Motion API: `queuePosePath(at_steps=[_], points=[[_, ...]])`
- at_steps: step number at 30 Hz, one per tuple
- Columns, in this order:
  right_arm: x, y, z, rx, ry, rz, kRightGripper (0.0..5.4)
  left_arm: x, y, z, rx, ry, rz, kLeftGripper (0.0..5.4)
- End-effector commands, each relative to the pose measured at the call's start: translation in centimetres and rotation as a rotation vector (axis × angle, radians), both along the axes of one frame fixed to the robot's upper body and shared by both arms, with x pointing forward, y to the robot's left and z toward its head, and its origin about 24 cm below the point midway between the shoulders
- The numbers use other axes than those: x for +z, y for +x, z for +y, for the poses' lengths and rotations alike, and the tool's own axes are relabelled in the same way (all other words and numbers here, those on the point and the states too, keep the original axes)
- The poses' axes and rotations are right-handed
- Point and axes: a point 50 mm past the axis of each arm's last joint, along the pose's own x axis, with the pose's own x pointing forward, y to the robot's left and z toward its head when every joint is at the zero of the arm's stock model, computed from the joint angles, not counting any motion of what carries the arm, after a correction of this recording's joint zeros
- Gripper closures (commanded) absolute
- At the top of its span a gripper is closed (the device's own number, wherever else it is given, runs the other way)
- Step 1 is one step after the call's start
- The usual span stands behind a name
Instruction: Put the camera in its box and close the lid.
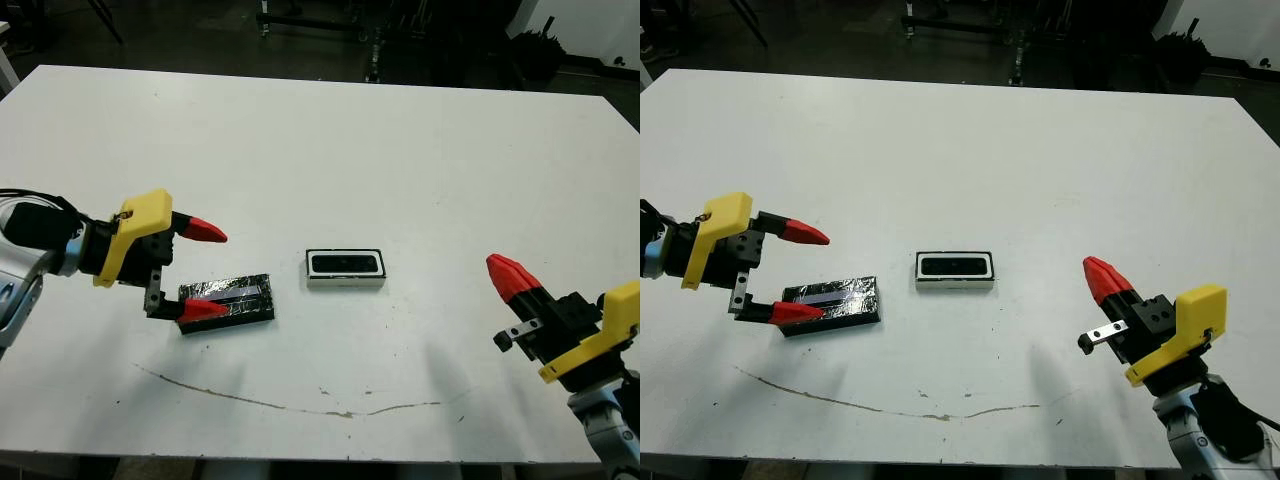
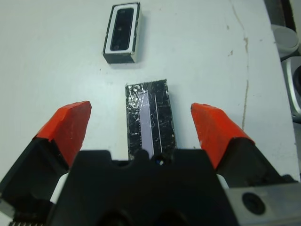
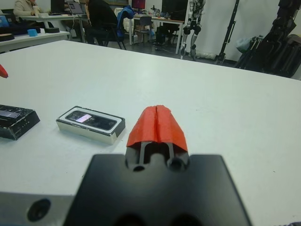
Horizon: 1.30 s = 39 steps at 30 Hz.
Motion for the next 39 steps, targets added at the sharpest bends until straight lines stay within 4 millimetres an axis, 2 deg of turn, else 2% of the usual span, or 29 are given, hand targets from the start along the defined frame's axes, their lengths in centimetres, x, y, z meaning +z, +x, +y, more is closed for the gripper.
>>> queuePosePath(at_steps=[1,16,35,39], points=[[-0.2,-0.2,-0.1,-0.009,0.000,0.010,5.38,-0.4,-0.1,0.4,0.005,0.052,0.020,0.00],[-0.2,-0.7,-0.1,-0.014,-0.004,-0.011,5.38,-1.5,0.0,0.7,0.071,0.105,0.026,0.00],[-0.4,-0.8,-0.1,-0.029,0.021,-0.004,5.38,-2.0,0.2,0.8,0.044,0.116,0.083,0.00],[-0.4,-0.8,-0.1,-0.024,0.016,-0.014,5.38,-2.2,0.2,0.8,0.041,0.149,0.048,0.00]])
